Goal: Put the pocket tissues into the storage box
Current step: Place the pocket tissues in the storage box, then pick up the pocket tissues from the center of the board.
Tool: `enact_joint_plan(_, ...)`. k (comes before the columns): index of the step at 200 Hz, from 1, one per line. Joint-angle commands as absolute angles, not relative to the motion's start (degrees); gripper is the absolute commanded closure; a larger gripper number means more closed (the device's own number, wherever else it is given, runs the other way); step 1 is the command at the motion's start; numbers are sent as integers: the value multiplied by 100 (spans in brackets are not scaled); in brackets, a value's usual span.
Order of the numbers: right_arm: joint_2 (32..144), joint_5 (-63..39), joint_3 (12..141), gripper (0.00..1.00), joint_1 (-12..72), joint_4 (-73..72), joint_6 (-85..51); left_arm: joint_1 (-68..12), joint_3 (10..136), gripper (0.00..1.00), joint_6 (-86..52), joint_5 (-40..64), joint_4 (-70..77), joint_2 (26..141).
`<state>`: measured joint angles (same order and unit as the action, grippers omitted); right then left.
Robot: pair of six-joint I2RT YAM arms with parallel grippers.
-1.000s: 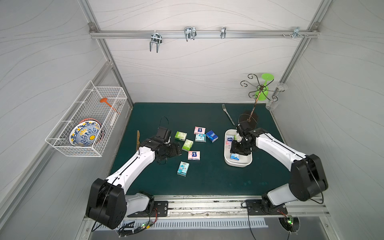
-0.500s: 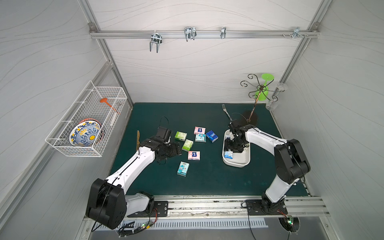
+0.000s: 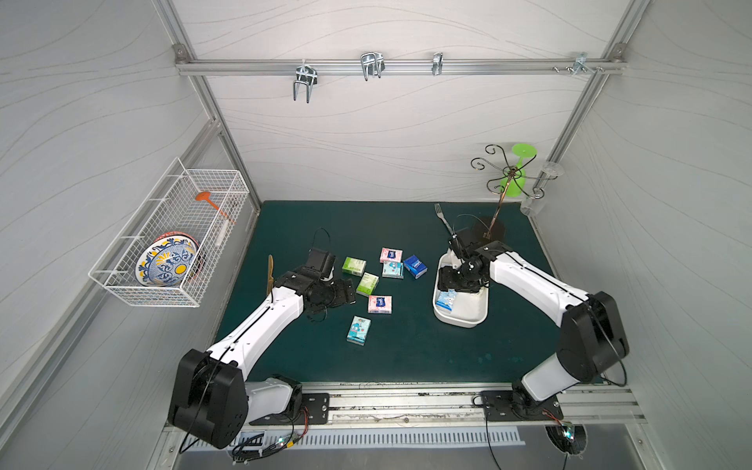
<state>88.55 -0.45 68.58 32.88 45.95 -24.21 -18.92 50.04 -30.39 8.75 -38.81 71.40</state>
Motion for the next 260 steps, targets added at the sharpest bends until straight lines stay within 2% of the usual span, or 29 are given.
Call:
enact_joint_plan(1, 8760, 42, 7053, 30, 3908, 4839, -2451, -1907, 5063, 8, -3119, 813, -3676, 7094)
enact_joint_plan(41, 9384, -126, 7598, 23, 5072, 4307, -2096, -1899, 4900, 7, -3155, 627, -3639, 7041)
enact_joint_plan(76, 10452, -382, 8490, 21, 5467, 4259, -1615, -1767, 4667, 7, -3281, 371, -3705, 6822)
enact_joint_plan(121, 11438, -849, 9248, 13, 5525, 4002, -1150, -1091, 4359, 6, -3566, 433, -3959, 6569)
enact_joint_plan(179, 12181, -720, 9774, 4, 5468, 4041, -595, -1021, 4315, 6, -3586, 334, -4190, 6417)
enact_joint_plan(260, 12261, -1015, 9687, 3, 5361, 4205, -374, -1011, 4324, 6, -3568, 511, -4107, 6444)
